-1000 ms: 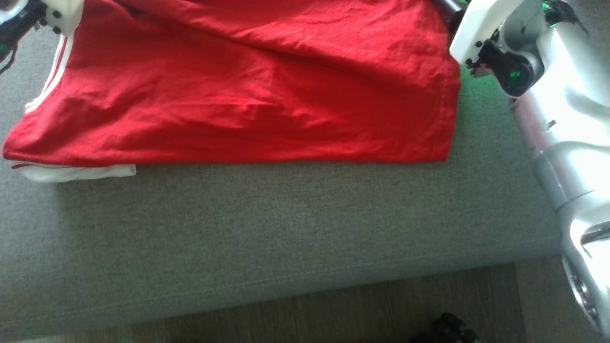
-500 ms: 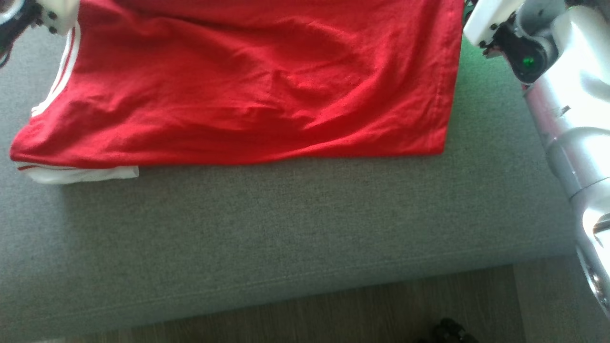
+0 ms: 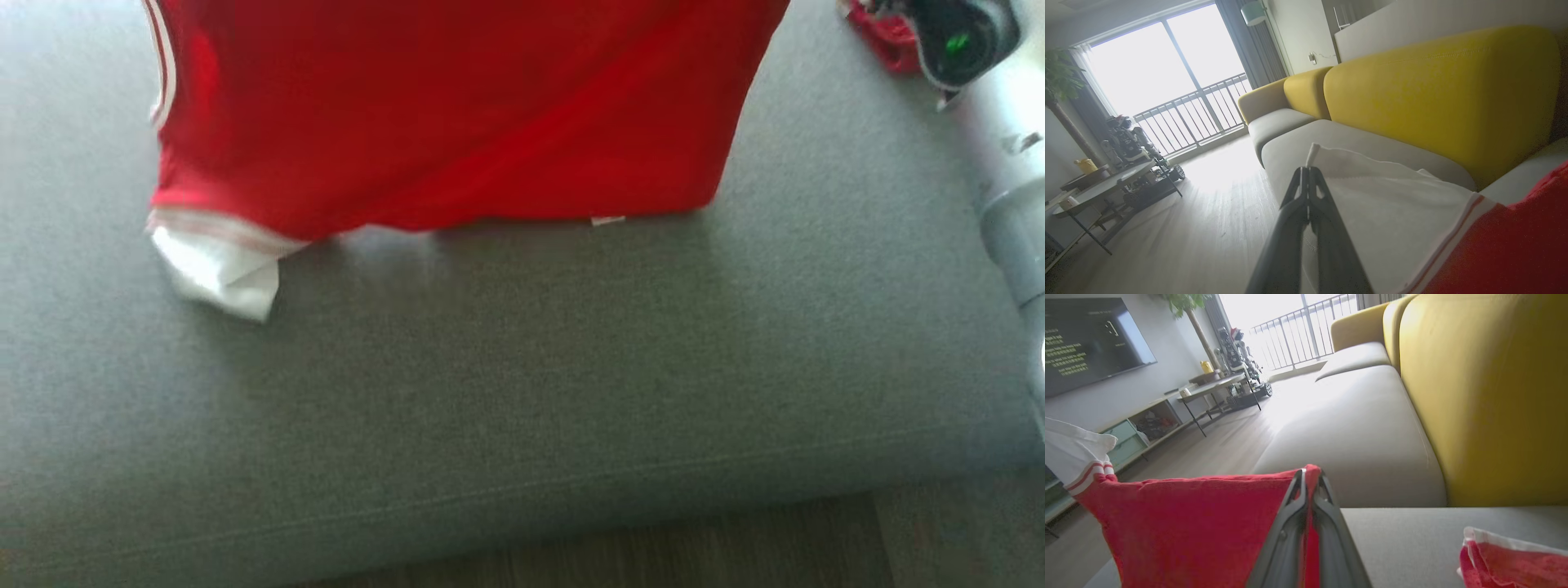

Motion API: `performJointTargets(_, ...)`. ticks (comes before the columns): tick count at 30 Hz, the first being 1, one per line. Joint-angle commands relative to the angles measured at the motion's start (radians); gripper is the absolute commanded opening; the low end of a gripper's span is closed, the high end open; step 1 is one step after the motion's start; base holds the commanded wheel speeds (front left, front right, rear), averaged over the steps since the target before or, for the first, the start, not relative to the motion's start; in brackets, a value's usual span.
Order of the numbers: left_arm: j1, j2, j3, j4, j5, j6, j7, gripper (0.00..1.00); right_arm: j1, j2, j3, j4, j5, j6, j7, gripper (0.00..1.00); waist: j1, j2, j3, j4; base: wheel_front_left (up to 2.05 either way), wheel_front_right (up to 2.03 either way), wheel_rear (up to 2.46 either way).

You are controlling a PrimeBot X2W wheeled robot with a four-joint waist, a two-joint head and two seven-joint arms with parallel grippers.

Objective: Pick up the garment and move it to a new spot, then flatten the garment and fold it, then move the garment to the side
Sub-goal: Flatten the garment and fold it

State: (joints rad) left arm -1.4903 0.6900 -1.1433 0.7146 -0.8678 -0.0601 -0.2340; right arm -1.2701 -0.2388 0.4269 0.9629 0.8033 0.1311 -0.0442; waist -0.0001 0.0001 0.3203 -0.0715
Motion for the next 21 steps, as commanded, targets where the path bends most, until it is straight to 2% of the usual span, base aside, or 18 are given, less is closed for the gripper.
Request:
performJointTargets(1,-0.09,0.057,0.067,-0.013,0.008,0.017,-0.015,0.0,-0.044,-0.008,0.008,-0.04,0.016,0.0,-0.005,0.0,0.0001,-0.0001,-0.063,0.004,0.0,0.0,0.0)
performJointTargets(4,-0.095,0.08,0.105,-0.03,0.012,0.033,-0.024,0.0,-0.058,-0.025,0.026,-0.052,0.032,0.0,-0.005,0.0,0.0001,-0.0001,-0.112,0.009,0.0,0.0,0.0)
performJointTargets(10,-0.068,0.113,0.155,-0.064,-0.005,0.026,-0.027,0.0,-0.054,-0.045,0.048,-0.084,0.082,0.0,0.006,0.0,0.0001,-0.0001,-0.202,0.019,0.0,0.0,0.0)
performJointTargets(17,-0.04,0.16,0.151,-0.098,-0.002,0.001,-0.022,0.0,-0.032,-0.079,0.096,-0.162,0.132,0.0,0.045,0.0,0.0001,-0.0001,-0.316,0.023,0.0,0.0,0.0)
performJointTargets(21,-0.054,0.175,0.145,-0.125,0.002,-0.006,0.0,0.0,-0.045,-0.101,0.109,-0.201,0.14,0.0,0.061,0.0,0.0001,-0.0001,-0.341,0.023,0.0,0.0,0.0)
